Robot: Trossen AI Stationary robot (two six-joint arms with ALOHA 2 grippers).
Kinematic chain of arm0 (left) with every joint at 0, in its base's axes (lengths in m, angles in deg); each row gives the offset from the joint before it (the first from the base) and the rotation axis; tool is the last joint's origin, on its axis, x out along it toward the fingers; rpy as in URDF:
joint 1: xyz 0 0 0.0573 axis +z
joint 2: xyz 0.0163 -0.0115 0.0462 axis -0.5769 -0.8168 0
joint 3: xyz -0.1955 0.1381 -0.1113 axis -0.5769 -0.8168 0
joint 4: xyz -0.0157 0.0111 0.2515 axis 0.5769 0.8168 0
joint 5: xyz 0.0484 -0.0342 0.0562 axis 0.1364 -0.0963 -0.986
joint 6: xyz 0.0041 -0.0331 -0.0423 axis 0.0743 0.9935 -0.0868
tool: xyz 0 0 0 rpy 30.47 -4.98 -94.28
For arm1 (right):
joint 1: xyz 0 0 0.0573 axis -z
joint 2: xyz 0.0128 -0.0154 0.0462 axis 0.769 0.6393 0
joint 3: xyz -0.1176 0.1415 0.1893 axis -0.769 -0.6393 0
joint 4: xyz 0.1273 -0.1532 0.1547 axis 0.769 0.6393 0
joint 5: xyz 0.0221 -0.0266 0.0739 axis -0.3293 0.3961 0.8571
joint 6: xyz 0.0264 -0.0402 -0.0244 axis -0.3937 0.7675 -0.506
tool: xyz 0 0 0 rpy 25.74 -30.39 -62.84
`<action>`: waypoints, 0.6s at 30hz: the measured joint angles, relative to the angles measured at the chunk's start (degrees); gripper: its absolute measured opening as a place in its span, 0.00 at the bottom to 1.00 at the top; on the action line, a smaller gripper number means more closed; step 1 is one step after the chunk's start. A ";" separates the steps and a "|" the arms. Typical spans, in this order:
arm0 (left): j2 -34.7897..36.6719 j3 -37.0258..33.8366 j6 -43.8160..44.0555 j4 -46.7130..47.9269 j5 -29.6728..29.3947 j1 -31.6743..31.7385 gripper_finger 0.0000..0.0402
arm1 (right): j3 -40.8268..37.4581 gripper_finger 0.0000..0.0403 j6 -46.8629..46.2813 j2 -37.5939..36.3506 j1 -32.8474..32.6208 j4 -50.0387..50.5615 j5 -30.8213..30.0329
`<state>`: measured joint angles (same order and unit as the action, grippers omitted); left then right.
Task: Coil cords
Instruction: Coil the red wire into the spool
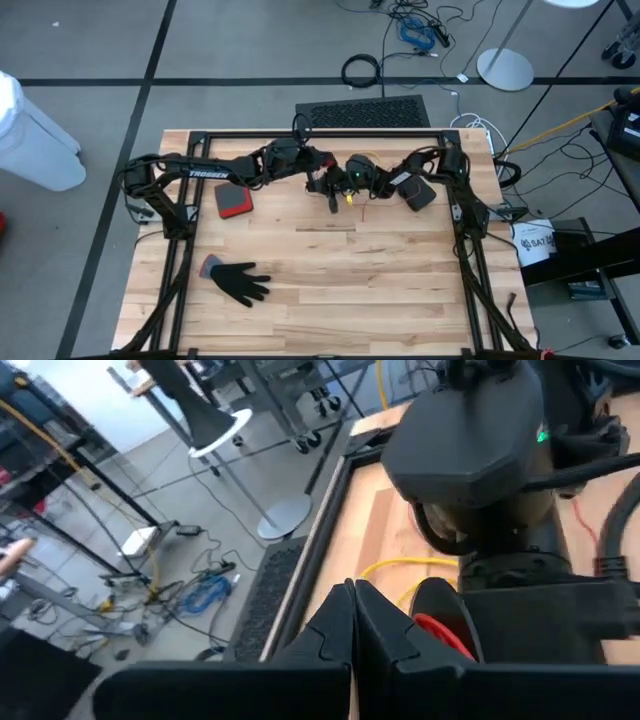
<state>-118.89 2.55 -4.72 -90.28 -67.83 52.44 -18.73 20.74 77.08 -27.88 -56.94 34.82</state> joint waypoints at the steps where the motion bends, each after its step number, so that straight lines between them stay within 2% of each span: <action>1: 0.01 0.04 0.57 -0.20 0.03 0.01 0.00 | -0.02 0.00 -0.03 0.00 0.68 -0.12 0.18; 9: 0.25 0.13 2.14 -0.37 1.01 0.22 0.00 | -0.09 0.00 -2.06 0.02 5.16 0.09 0.59; 18: 1.90 -0.17 4.50 0.89 9.84 -0.11 0.00 | 0.04 0.00 -6.95 -0.22 10.11 -0.67 1.17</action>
<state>-116.99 2.37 -0.22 -89.39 -57.98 52.33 -18.69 13.79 76.86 -17.77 -57.61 35.98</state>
